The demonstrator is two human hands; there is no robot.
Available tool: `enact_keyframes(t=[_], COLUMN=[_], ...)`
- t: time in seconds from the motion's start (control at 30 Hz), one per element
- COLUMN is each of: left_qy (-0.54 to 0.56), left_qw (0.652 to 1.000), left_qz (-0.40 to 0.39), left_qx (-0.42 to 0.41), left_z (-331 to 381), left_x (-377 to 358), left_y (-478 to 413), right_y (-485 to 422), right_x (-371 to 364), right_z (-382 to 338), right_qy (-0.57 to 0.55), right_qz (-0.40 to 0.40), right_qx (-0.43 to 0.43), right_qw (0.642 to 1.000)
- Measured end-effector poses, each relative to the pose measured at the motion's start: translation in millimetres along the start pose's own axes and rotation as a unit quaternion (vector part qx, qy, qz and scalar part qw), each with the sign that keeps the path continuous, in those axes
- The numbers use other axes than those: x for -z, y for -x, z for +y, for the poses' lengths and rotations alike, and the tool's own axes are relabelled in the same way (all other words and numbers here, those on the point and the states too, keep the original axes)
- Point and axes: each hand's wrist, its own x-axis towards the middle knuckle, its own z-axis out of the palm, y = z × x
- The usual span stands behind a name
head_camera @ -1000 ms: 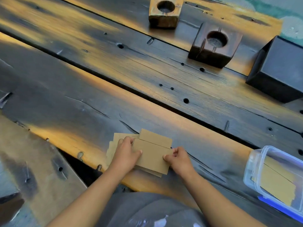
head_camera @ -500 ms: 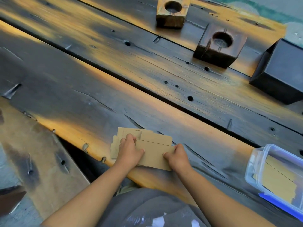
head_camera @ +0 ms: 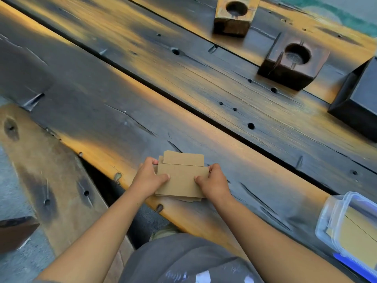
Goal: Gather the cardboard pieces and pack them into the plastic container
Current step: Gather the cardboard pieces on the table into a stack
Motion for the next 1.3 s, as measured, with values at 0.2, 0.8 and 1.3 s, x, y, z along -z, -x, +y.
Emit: enact_keyframes(t=[0.2,0.8,1.3], left_qy=[0.000,-0.009,0.191], left_qw=[1.000,0.997,0.956], left_qz=[0.003,-0.040,-0.188], left_qx=[0.007,0.061,0.119], left_z=[-10.4,-22.0,8.9], left_x=[-1.0,-2.8,-46.1], left_y=[-5.0,-11.3,15.4], right_y=[-8.7,-7.2,7.3], right_x=[-13.8,-8.7,36.7], right_z=[-5.4,7.8,45.5], right_qy=[0.049,-0.050,-0.179], right_qz=[-0.008,-0.066,-0.095], right_qx=[-0.023,-0.098,-0.130], right_qw=[0.999,0.992,0.971])
